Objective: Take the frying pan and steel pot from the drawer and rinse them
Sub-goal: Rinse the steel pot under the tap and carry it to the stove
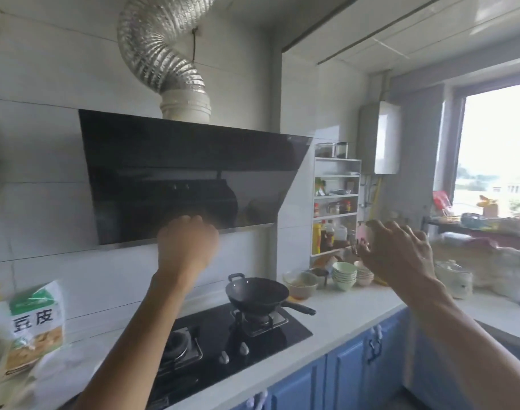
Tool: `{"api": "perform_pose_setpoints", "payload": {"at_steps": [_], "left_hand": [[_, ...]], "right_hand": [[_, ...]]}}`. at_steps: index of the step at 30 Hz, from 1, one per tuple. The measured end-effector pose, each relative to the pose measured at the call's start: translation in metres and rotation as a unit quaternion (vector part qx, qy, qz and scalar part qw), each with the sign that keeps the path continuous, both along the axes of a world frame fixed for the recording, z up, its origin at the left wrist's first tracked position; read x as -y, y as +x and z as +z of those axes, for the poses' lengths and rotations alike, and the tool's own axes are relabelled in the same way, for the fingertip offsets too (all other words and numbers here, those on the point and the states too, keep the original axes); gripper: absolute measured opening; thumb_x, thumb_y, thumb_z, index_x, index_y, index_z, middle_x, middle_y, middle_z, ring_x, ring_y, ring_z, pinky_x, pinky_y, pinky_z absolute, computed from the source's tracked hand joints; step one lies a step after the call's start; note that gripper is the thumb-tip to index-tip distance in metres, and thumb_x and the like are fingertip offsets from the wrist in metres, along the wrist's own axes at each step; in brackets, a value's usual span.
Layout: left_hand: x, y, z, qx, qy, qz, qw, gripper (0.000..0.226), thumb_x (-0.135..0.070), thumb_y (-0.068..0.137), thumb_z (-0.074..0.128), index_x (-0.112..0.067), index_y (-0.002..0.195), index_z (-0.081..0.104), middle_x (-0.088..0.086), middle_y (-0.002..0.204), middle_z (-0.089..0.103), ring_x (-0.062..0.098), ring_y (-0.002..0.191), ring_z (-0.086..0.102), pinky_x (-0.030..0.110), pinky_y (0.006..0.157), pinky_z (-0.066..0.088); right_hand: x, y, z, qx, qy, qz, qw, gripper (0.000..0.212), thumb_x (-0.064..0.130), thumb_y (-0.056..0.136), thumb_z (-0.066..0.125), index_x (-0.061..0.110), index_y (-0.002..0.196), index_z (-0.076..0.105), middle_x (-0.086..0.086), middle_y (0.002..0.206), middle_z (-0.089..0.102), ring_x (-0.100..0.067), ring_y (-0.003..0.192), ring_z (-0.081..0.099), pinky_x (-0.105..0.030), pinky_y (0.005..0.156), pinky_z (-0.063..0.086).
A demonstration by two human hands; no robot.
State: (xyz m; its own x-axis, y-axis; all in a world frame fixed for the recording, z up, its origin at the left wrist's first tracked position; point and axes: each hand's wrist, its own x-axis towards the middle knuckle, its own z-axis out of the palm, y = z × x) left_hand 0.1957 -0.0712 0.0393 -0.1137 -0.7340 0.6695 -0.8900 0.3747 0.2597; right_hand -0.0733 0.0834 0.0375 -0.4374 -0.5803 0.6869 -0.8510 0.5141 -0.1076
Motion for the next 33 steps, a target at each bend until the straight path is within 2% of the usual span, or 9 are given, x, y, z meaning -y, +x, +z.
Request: {"api": "perform_pose_setpoints", "payload": {"at_steps": [3,7,10,14,17,20,23,27,33], "left_hand": [[0.005,-0.087,0.004,0.003,0.013,-0.044,0.999,0.036,-0.026,0.094,0.032,-0.004,0.104,0.059,0.013,0.112,0.062,0.033,0.103,0.056,0.040,0.088,0.041],[0.006,-0.209,0.002,0.007,0.016,-0.087,0.996,0.040,-0.031,0.095,0.032,-0.003,0.111,0.056,0.017,0.120,0.059,0.035,0.109,0.054,0.043,0.092,0.041],[-0.001,-0.304,-0.011,0.011,0.019,-0.140,0.990,0.048,-0.038,0.096,0.034,-0.007,0.128,0.051,0.016,0.130,0.056,0.035,0.117,0.052,0.042,0.097,0.041],[-0.013,-0.435,-0.031,0.030,0.041,-0.201,0.978,0.048,-0.040,0.095,0.034,-0.007,0.124,0.053,0.018,0.125,0.058,0.035,0.116,0.052,0.043,0.097,0.040],[-0.015,-0.529,-0.041,0.025,0.046,-0.255,0.966,0.047,-0.038,0.095,0.034,-0.009,0.127,0.052,0.016,0.131,0.055,0.033,0.122,0.048,0.044,0.104,0.037],[-0.002,-0.613,-0.055,0.011,0.052,-0.283,0.958,0.045,-0.035,0.097,0.035,-0.008,0.130,0.048,0.015,0.135,0.051,0.033,0.126,0.045,0.045,0.109,0.032],[0.021,-0.697,-0.069,0.015,0.054,-0.302,0.952,0.045,-0.036,0.096,0.035,-0.008,0.130,0.047,0.014,0.135,0.050,0.033,0.126,0.044,0.046,0.107,0.030],[0.042,-0.815,-0.075,0.064,0.071,-0.361,0.928,0.047,-0.036,0.098,0.029,-0.009,0.133,0.043,0.015,0.138,0.046,0.032,0.128,0.040,0.044,0.107,0.028],[0.039,-0.977,-0.084,0.095,0.025,-0.431,0.897,0.050,-0.035,0.099,0.031,-0.005,0.137,0.039,0.015,0.140,0.044,0.031,0.133,0.036,0.043,0.112,0.025]], "right_hand": [[-0.022,-0.078,0.005,-0.011,-0.002,-0.052,0.999,0.044,0.038,0.086,0.053,0.019,0.125,0.050,-0.007,0.127,0.057,-0.028,0.120,0.050,-0.042,0.101,0.033],[-0.055,-0.186,0.003,-0.025,-0.006,-0.145,0.989,0.052,0.034,0.088,0.049,0.014,0.135,0.039,-0.011,0.136,0.048,-0.030,0.125,0.045,-0.046,0.106,0.030],[-0.077,-0.258,-0.002,0.009,0.001,-0.195,0.981,0.050,0.031,0.090,0.047,0.011,0.136,0.039,-0.013,0.137,0.048,-0.032,0.125,0.045,-0.048,0.107,0.030],[-0.087,-0.339,-0.016,0.025,0.016,-0.234,0.972,0.048,0.028,0.089,0.051,0.009,0.132,0.044,-0.015,0.133,0.051,-0.032,0.122,0.047,-0.048,0.107,0.031],[-0.083,-0.398,-0.031,0.038,0.025,-0.268,0.962,0.050,0.029,0.088,0.051,0.009,0.133,0.043,-0.014,0.133,0.050,-0.031,0.125,0.045,-0.048,0.110,0.025],[-0.077,-0.467,-0.047,0.033,0.044,-0.294,0.954,0.051,0.029,0.087,0.052,0.009,0.133,0.042,-0.014,0.131,0.051,-0.031,0.126,0.043,-0.050,0.110,0.022],[-0.068,-0.540,-0.062,0.020,0.056,-0.332,0.942,0.050,0.028,0.088,0.050,0.009,0.134,0.041,-0.013,0.133,0.050,-0.031,0.126,0.043,-0.050,0.110,0.020],[-0.047,-0.629,-0.072,0.040,0.072,-0.376,0.923,0.048,0.030,0.089,0.050,0.009,0.131,0.043,-0.012,0.129,0.051,-0.030,0.123,0.045,-0.049,0.109,0.021],[-0.045,-0.758,-0.086,0.065,0.099,-0.437,0.892,0.048,0.031,0.089,0.051,0.009,0.131,0.042,-0.012,0.135,0.048,-0.030,0.127,0.043,-0.049,0.111,0.019]]}}
